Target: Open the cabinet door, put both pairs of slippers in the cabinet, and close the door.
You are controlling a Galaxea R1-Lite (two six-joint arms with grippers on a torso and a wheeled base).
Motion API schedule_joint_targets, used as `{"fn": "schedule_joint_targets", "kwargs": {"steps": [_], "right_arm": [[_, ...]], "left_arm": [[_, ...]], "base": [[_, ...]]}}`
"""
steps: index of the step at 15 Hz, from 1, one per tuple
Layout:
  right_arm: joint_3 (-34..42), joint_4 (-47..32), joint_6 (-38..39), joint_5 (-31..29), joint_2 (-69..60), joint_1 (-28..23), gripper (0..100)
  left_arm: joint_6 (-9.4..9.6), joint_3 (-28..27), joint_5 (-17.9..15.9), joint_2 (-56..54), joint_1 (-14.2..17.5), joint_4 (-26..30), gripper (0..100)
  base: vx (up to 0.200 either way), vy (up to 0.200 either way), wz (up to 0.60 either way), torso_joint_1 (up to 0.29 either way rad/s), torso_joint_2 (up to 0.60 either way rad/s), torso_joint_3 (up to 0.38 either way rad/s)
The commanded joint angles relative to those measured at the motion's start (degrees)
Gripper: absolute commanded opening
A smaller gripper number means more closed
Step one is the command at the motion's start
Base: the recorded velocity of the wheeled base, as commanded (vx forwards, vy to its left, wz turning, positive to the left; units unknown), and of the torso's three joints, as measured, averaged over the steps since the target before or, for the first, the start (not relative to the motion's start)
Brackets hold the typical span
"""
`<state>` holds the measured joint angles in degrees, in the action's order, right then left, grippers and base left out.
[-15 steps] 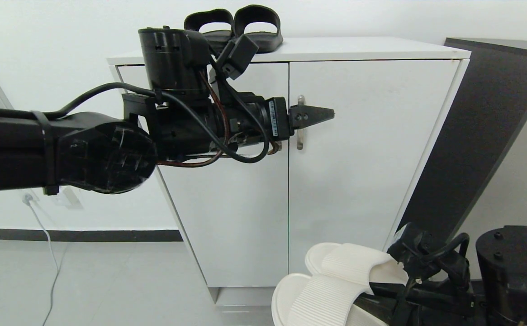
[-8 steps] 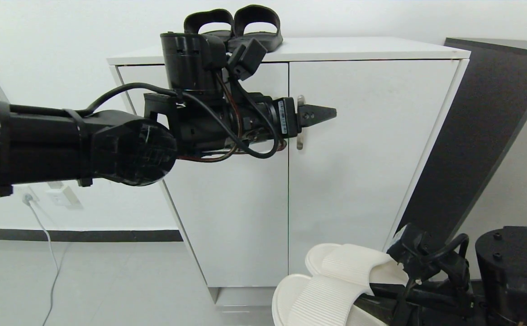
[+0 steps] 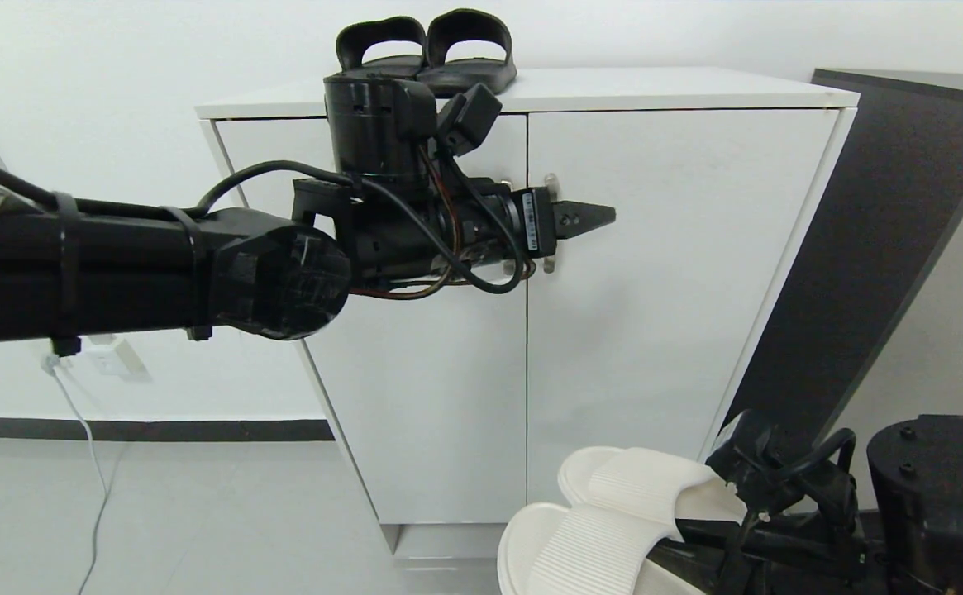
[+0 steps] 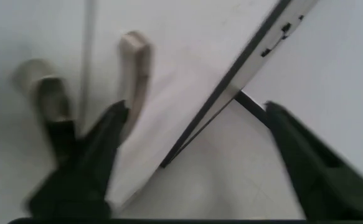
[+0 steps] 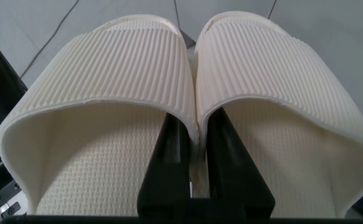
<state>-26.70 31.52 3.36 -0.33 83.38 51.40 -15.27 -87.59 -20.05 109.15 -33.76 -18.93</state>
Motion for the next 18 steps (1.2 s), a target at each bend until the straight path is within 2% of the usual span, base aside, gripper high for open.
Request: {"fn": "schedule_joint_targets", "kwargs": {"steps": [1,4,6,10,14,18], "right_arm": [[0.07,-0.06,-0.02,0.07,0.11,0.11,0],[0.86,0.12,-0.38,0.59,0.55,0.20,0],[1.74,0.12,-0.38,3.84,-0.15,0.20,0],[3.85,0.03,-2.93,8.59,-1.82,0.20,0],[4.46,0.03,-3.28,9.21,-2.35,0.20,0],[4.37,0.03,-3.36,9.03,-2.35,0.20,0]], "left_arm": [[-0.11,0.14,-0.16,-0.43,-0.08,-0.05,0],[-0.02,2.34,-0.25,-1.75,-0.08,-0.05,0],[-0.02,4.09,-0.42,-3.25,-0.43,-0.14,0],[-0.02,10.16,-0.51,-8.08,-3.51,-0.40,0],[-0.02,13.50,-0.07,-12.12,-6.41,-0.49,0],[-0.28,19.56,1.16,-17.66,-6.67,-0.58,0]], "base": [[0.000,0.000,0.00,0.000,0.00,0.000],[0.000,0.000,0.00,0.000,0.00,0.000],[0.000,0.000,0.00,0.000,0.00,0.000],[0.000,0.000,0.00,0.000,0.00,0.000],[0.000,0.000,0.00,0.000,0.00,0.000],[0.000,0.000,0.00,0.000,0.00,0.000]]}}
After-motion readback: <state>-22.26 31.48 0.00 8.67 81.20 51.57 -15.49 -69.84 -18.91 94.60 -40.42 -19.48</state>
